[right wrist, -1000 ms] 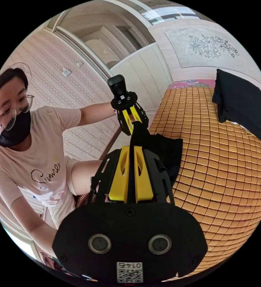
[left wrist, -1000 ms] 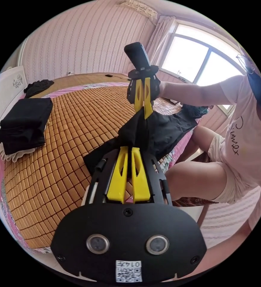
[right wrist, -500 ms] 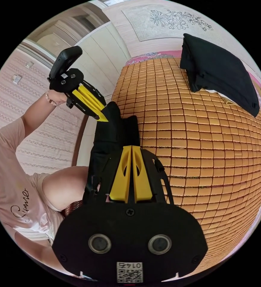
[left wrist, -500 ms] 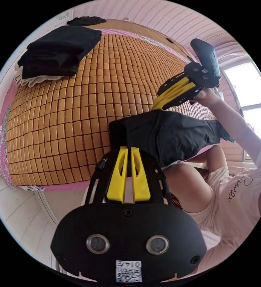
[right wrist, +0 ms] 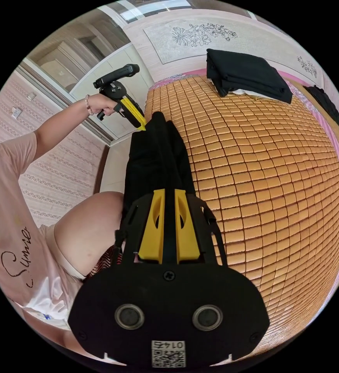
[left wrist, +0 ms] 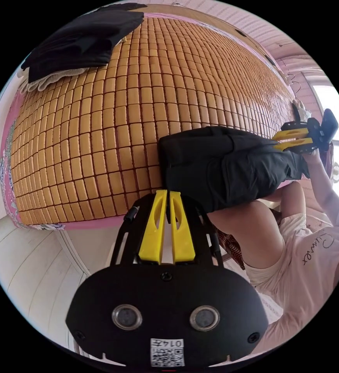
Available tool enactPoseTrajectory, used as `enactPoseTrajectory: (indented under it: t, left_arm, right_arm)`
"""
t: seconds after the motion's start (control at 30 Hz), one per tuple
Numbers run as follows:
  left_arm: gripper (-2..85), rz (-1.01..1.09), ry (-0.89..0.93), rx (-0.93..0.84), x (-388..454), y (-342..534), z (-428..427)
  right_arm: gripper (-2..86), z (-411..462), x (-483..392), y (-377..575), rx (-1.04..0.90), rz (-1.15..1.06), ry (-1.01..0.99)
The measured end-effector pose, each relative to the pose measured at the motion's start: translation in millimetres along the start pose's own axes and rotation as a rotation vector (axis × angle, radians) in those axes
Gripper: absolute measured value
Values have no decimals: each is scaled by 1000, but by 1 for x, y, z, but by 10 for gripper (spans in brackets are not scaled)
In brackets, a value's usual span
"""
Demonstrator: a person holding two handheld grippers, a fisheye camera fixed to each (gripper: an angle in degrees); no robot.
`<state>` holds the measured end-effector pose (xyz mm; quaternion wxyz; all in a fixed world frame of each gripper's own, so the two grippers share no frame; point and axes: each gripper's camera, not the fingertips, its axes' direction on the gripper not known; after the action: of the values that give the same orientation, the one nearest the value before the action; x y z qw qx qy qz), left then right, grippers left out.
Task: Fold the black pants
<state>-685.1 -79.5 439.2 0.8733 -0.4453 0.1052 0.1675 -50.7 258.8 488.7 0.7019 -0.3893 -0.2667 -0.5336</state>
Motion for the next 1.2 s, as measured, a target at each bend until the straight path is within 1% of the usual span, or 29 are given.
enactPoseTrajectory:
  t: [0.13,0.17,0.2,0.27,0.33,0.4,0.43,0.47,0.5,0.53,0.6,0.63,0.67,0.7,0.73,0.8,0.83,0.87,0.9,0.97,1.03,1.07,1.1,1.13,1.17,1.2]
  left_arm:
    - [-9,-42,-72,48,13,2,7]
    - [-9,-79,-112,84,16,7,3]
    - [-9,-143,-214,136,18,15,-4]
    - [-10,-176,-302,221,30,32,-20]
    - [-10,-123,-281,317,57,49,-39]
    - [-10,70,-199,457,119,66,-53]
    - [-10,113,-175,481,137,68,-53]
    - [-10,198,-121,505,175,67,-46]
    - [-10,273,-49,498,214,61,-32]
    - [-10,305,-5,493,234,56,-23]
    - [-10,401,209,472,311,29,21]
    - [-10,417,256,459,330,21,34]
    - [-10,435,331,427,367,5,59]
    - [-10,443,334,390,400,-10,81]
    - [-10,450,307,377,416,-16,91]
    - [-10,470,122,309,461,-31,126]
    - [-10,491,96,282,469,-32,134]
    - [-10,504,82,290,477,-28,139]
    - [-10,549,85,261,482,-24,142]
    - [-10,560,95,246,485,-19,143]
    - [-10,561,110,235,488,-14,147]
    - [-10,564,112,220,492,-11,151]
    - [-10,577,102,196,497,-10,157]
    - [-10,583,101,193,499,-9,159]
    - [-10,588,102,198,502,-7,161]
    - [-10,597,100,194,505,-7,163]
  right_arm:
    - [47,-26,8,69,-14,176,139]
    - [47,-38,11,93,-18,240,184]
    - [47,-44,12,106,-15,273,207]
    - [42,-74,18,161,0,423,298]
    - [30,-93,21,202,-5,530,345]
    - [17,-105,21,238,-18,624,357]
    - [11,-109,20,255,-23,663,354]
    - [6,-111,18,265,-20,683,344]
    - [4,-110,17,269,-17,687,338]
    - [2,-109,17,270,-17,680,323]
    - [0,-106,18,267,-18,657,308]
    - [-1,-104,20,263,-19,642,292]
    - [-1,-102,21,260,-31,635,288]
    - [-2,-101,21,260,-44,637,290]
    - [-2,-100,22,262,-66,645,307]
    - [-3,-110,19,268,-57,647,318]
    - [-3,-117,18,272,-58,644,313]
    - [-3,-123,18,277,-57,643,305]
    - [-3,-127,19,279,-58,642,299]
    - [-3,-145,19,285,-77,649,299]
    - [-4,-164,12,285,-22,626,333]
    - [-4,-172,11,285,-2,616,302]
    - [-4,-172,12,285,-11,613,280]
    - [-4,-169,15,284,-66,609,259]
    - [-5,-168,16,286,-108,596,284]
    - [-6,-174,15,289,-93,589,299]
